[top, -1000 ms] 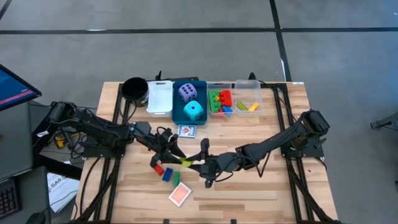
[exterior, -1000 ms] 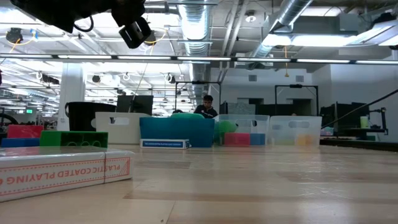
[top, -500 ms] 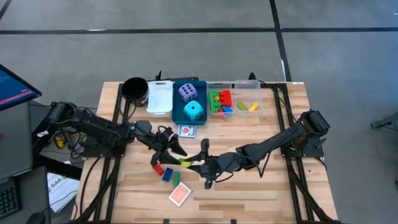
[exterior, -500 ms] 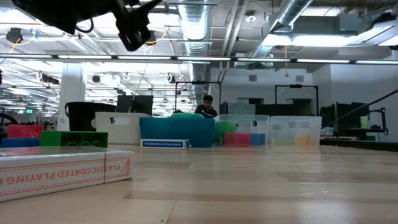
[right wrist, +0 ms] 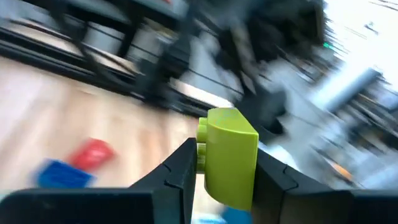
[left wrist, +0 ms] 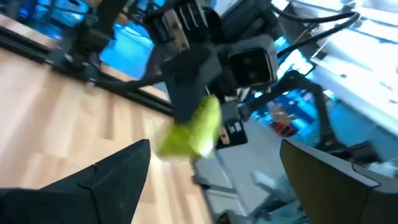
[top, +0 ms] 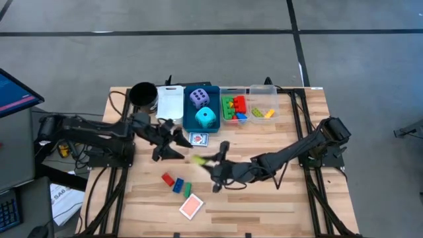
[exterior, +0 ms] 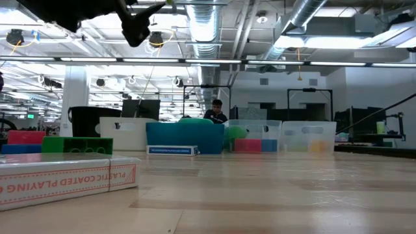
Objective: Pick & Place Toys
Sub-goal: Put the light green 4 stud game piece into the left transparent bin
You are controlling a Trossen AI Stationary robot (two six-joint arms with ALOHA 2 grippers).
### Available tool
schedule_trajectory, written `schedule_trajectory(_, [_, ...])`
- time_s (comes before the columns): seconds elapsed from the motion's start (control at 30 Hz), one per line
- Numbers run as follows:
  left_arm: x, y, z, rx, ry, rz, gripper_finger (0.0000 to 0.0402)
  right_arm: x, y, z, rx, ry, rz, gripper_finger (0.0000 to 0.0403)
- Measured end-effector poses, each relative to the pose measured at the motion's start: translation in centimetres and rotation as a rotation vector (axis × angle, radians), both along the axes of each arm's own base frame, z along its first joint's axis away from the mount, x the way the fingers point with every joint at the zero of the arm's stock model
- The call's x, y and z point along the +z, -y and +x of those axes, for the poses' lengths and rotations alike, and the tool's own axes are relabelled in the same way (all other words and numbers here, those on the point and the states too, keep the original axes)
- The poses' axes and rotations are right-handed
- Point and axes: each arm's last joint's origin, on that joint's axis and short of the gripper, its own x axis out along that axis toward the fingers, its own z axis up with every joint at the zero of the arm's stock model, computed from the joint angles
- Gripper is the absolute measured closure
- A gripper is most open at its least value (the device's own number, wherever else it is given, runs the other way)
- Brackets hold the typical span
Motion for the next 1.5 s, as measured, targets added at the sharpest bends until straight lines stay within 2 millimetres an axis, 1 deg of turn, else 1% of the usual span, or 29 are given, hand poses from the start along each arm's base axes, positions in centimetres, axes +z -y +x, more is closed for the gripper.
schedule_trajectory(0.1, [0.1,-0.7,-1.1,0.033,-0.019,0.065,0.0050,0.1,1.0,-0.5,-0.157,-0.018,-0.005,0.0302])
schedule_trajectory(0.2, [0.3,-1.4,-1.9,0.071,-0.026,0.106,0.0050,0.1,2.7,-1.4,-0.299,-0.048,0.048,0.0301])
schedule_trajectory(0.33, [0.6,-2.1,-2.4,0.117,-0.008,0.149,0.0049,0.9,6.1,-3.3,-0.487,-0.067,0.161,0.0301])
schedule_trajectory(0.5, [0.5,-2.6,-2.4,0.141,-0.007,0.158,0.0051,2.0,10.9,-6.7,-0.735,-0.114,0.249,0.0301])
schedule_trajectory(0.6, [0.2,-2.6,-2.2,0.141,-0.026,0.157,0.0054,2.4,13.9,-9.1,-0.898,-0.144,0.273,0.0301])
schedule_trajectory(0.7, [0.1,-2.6,-2.1,0.138,-0.031,0.157,0.0054,2.6,16.2,-10.7,-1.026,-0.152,0.292,0.0300])
schedule_trajectory(0.8, [-0.1,-2.6,-1.9,0.137,-0.047,0.155,0.0054,2.4,18.2,-11.3,-1.090,-0.167,0.316,0.0300])
schedule_trajectory(0.9, [-0.5,-2.7,-1.6,0.134,-0.069,0.151,0.0054,2.0,20.2,-11.3,-1.144,-0.205,0.316,0.0300])
schedule_trajectory(1.03, [-1.1,-2.8,-1.1,0.133,-0.104,0.136,0.0055,0.7,23.2,-11.2,-1.217,-0.321,0.307,0.0300])
schedule_trajectory(1.13, [-1.5,-2.9,-0.7,0.133,-0.134,0.114,0.0055,-0.4,25.7,-11.3,-1.257,-0.407,0.352,0.0300])
schedule_trajectory(1.23, [-1.9,-2.9,-0.4,0.132,-0.156,0.108,0.0055,-1.7,28.3,-11.3,-1.258,-0.487,0.410,0.0300])
schedule_trajectory(1.33, [-2.2,-3.0,-0.3,0.132,-0.172,0.096,0.0055,-2.6,30.6,-11.2,-1.205,-0.519,0.512,0.0300])
schedule_trajectory(1.43, [-2.2,-3.0,-0.2,0.134,-0.177,0.079,0.0055,-3.5,32.1,-11.1,-1.159,-0.536,0.602,0.0300])
schedule_trajectory(1.5, [-2.2,-3.0,-0.2,0.134,-0.178,0.079,0.0055,-4.0,32.7,-11.3,-1.162,-0.557,0.629,0.0300])
